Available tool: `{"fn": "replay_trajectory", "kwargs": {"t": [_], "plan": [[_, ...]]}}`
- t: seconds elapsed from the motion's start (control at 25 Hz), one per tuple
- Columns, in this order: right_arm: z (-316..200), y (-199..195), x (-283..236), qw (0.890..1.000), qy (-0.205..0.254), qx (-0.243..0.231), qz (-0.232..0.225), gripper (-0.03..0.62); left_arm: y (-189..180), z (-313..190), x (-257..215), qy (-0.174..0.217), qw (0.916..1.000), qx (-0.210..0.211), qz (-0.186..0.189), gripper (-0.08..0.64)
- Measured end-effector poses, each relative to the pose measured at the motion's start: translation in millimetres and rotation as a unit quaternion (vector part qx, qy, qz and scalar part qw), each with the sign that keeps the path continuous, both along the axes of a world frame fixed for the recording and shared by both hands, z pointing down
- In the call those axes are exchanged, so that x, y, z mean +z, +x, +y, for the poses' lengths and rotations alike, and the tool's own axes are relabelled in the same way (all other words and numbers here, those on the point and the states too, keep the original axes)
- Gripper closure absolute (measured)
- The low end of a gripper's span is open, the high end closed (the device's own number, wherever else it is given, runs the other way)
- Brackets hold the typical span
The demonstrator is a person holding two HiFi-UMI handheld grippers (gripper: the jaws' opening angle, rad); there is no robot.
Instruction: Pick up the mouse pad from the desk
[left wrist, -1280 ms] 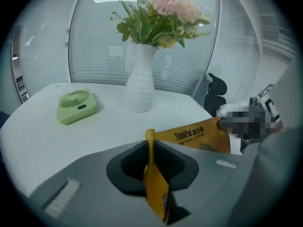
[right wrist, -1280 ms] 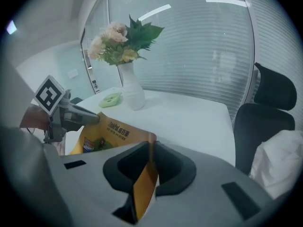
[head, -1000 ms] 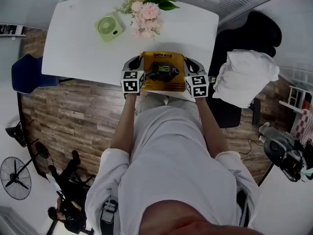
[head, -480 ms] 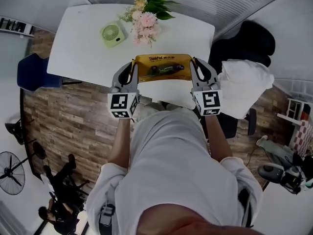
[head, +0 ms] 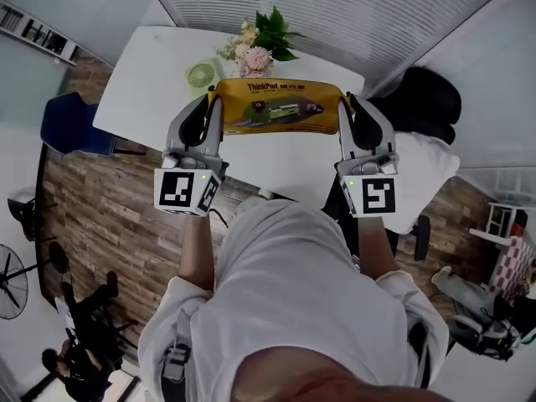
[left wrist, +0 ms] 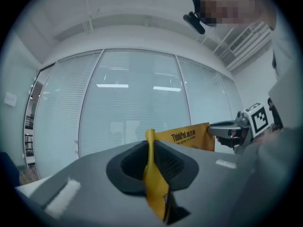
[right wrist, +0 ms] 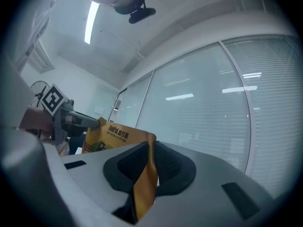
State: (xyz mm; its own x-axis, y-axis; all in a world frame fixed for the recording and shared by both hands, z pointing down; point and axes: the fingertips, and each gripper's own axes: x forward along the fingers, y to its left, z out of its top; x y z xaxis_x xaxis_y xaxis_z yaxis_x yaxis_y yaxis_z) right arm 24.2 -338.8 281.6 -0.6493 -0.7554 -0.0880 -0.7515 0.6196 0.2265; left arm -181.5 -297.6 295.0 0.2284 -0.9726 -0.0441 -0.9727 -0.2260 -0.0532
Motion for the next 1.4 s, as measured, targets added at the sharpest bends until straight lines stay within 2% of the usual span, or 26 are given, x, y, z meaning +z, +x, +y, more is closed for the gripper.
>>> {"fn": "replay_trajectory", "kwargs": {"t": [0.16,0.36,0.56,0.72,1.12,1.4], "plan": [[-1,8,-38,0.999,0.040,-0.005,-0.011,0.546,4,1,-43,0.042,0.9991,0.004,0.004,0.522],[10,14,-66,0.998,0.063,-0.002,-0.019,0.552,14,15,-73,0.065,0.9979,0.004,-0.009,0.522],[14,19,-74,0.998,0.065,-0.012,-0.023,0.555,18,21,-81,0.061,0.9981,-0.001,-0.003,0.522],[7,19,-66,0.998,0.057,-0.021,-0.028,0.555,19,16,-73,0.052,0.9984,-0.014,-0.015,0.518],[-6,12,-41,0.998,0.035,-0.046,-0.020,0.555,16,8,-52,0.025,0.9989,-0.036,-0.016,0.520],[-10,7,-38,0.998,0.038,-0.051,-0.019,0.555,13,9,-50,0.025,0.9987,-0.042,-0.011,0.520]]}}
